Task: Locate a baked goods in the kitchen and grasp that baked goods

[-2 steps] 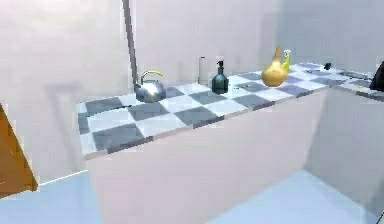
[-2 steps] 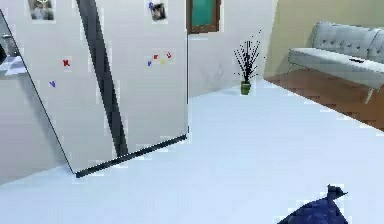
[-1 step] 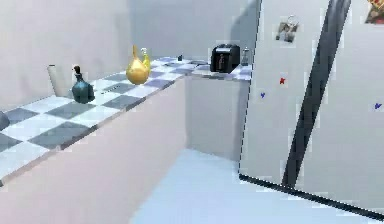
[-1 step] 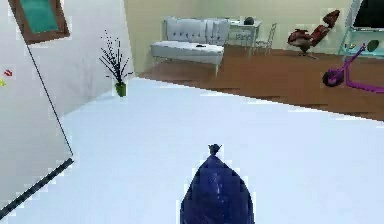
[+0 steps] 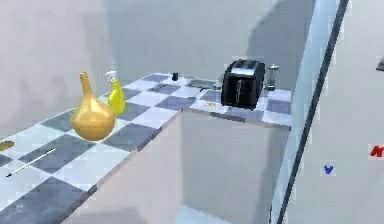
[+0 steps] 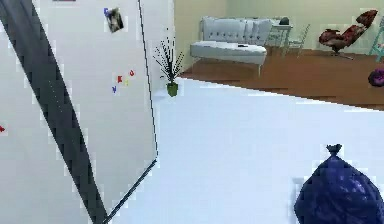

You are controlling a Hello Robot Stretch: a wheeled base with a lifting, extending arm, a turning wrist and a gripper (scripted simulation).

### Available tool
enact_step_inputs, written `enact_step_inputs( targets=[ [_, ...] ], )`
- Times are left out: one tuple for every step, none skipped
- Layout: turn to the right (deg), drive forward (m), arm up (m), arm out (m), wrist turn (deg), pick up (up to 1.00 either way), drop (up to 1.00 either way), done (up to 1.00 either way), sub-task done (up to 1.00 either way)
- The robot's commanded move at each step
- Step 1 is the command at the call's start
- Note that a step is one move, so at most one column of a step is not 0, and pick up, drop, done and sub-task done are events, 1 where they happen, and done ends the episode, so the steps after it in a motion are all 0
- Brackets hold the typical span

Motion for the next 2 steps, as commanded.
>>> enact_step_inputs(
  targets=[
    [-45.0,0.00,0.00,0.00,0.0,0.00,0.00,0.00,0.00],
    [-45.0,0.00,0.00,0.00,0.0,0.00,0.00,0.00,0.00]
  ],
)
